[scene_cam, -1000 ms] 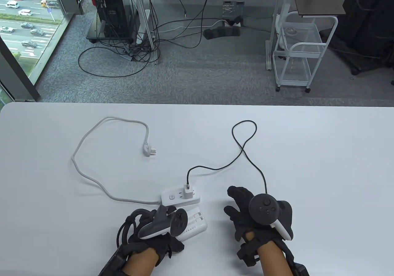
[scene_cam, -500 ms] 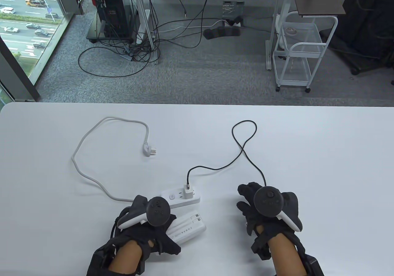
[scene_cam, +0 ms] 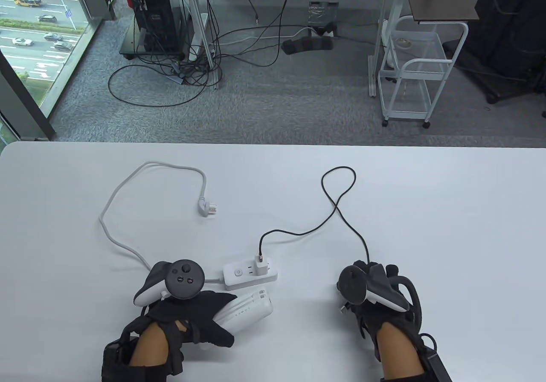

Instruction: Charge the battery pack

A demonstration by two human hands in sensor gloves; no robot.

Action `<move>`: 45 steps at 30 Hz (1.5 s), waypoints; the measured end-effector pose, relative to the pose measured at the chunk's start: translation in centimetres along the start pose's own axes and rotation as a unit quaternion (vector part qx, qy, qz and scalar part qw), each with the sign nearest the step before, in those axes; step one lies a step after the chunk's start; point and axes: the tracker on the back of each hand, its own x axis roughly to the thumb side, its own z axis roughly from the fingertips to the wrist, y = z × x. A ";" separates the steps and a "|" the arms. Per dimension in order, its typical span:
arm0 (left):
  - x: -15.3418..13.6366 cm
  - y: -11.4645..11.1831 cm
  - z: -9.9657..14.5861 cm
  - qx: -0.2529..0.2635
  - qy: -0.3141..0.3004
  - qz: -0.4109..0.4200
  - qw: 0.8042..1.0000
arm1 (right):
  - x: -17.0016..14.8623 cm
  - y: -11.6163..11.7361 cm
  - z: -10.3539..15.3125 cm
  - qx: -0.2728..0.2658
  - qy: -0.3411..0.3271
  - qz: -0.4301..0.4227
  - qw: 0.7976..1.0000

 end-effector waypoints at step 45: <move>4.9 0.3 0.9 0.242 -0.071 -0.265 0.931 | 4.2 -3.9 3.4 -0.160 -0.200 -0.311 0.915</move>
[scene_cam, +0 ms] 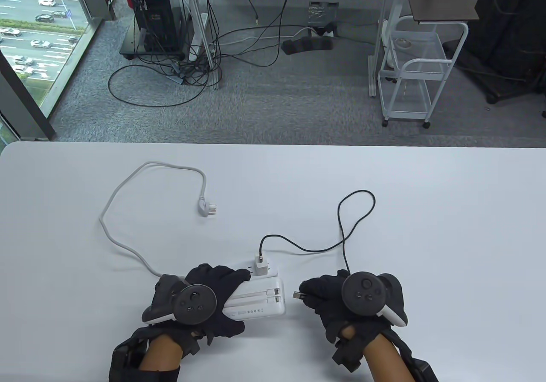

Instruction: Charge the battery pack

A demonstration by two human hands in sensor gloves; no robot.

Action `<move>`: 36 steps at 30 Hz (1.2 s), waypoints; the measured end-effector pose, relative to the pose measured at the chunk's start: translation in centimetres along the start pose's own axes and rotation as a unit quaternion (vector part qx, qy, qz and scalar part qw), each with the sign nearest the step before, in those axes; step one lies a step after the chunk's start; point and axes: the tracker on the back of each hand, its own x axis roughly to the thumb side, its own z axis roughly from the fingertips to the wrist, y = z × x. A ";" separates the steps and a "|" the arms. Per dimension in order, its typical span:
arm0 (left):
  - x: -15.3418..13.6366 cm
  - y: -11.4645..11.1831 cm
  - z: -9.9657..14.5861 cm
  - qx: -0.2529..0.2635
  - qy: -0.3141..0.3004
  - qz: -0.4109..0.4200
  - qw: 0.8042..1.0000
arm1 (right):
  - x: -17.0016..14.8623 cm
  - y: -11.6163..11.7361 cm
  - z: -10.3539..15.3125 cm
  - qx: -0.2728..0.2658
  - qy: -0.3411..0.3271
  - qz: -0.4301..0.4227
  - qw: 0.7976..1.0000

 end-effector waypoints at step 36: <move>3.4 -0.6 -1.2 -0.026 -0.027 -0.131 0.991 | -0.4 1.9 -0.6 0.124 0.071 -0.025 0.989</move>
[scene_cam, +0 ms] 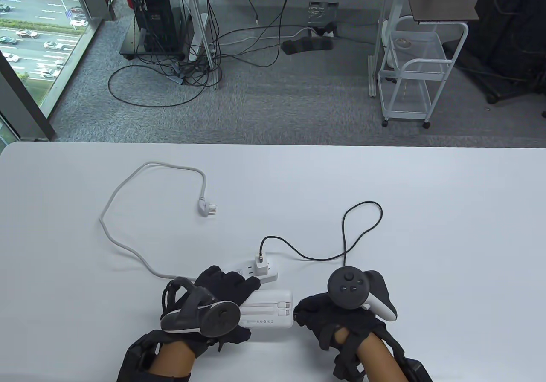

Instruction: Charge the battery pack

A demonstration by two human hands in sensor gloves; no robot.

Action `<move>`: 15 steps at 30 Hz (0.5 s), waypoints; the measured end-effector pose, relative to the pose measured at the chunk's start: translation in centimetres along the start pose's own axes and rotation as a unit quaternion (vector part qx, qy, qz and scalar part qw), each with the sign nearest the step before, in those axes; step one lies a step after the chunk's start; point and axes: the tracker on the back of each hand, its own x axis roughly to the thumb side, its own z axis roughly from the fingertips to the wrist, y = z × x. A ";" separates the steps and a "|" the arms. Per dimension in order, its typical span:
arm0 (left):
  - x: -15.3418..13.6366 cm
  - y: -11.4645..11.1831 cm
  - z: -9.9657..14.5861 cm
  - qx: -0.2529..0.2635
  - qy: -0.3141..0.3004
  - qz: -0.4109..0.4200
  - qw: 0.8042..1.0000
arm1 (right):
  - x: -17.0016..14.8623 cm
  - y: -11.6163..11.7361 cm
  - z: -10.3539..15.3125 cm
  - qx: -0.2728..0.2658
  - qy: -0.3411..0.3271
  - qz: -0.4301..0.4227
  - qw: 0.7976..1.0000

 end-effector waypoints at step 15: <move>2.2 -1.8 -1.2 -0.060 0.008 -0.054 0.997 | -2.3 -2.8 2.3 -0.175 0.005 0.023 0.984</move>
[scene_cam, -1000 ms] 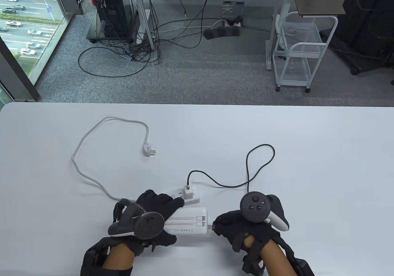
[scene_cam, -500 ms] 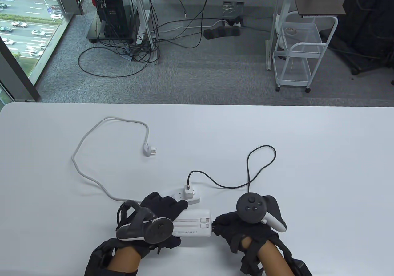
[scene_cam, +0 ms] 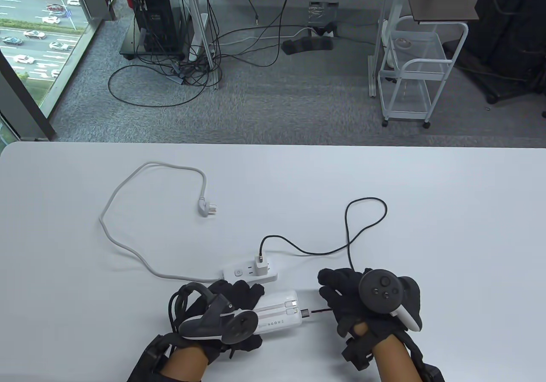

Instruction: Charge the battery pack

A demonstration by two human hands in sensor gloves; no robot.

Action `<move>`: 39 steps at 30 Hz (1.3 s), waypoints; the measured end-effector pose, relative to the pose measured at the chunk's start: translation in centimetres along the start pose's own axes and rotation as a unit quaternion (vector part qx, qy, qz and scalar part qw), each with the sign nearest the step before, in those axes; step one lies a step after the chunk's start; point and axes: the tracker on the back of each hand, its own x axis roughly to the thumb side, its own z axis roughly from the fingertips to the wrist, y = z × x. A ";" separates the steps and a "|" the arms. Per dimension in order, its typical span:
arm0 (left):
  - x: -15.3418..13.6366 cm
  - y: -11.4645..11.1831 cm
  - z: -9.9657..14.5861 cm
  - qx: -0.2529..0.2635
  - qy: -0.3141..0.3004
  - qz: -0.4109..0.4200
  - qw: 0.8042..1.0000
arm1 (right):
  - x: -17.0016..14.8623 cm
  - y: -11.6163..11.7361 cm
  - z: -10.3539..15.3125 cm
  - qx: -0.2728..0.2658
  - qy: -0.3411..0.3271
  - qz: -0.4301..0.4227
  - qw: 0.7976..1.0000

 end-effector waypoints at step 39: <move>-1.4 0.8 0.2 -0.092 0.056 0.089 0.990 | 0.1 -0.4 -0.2 -0.014 -0.012 0.038 0.999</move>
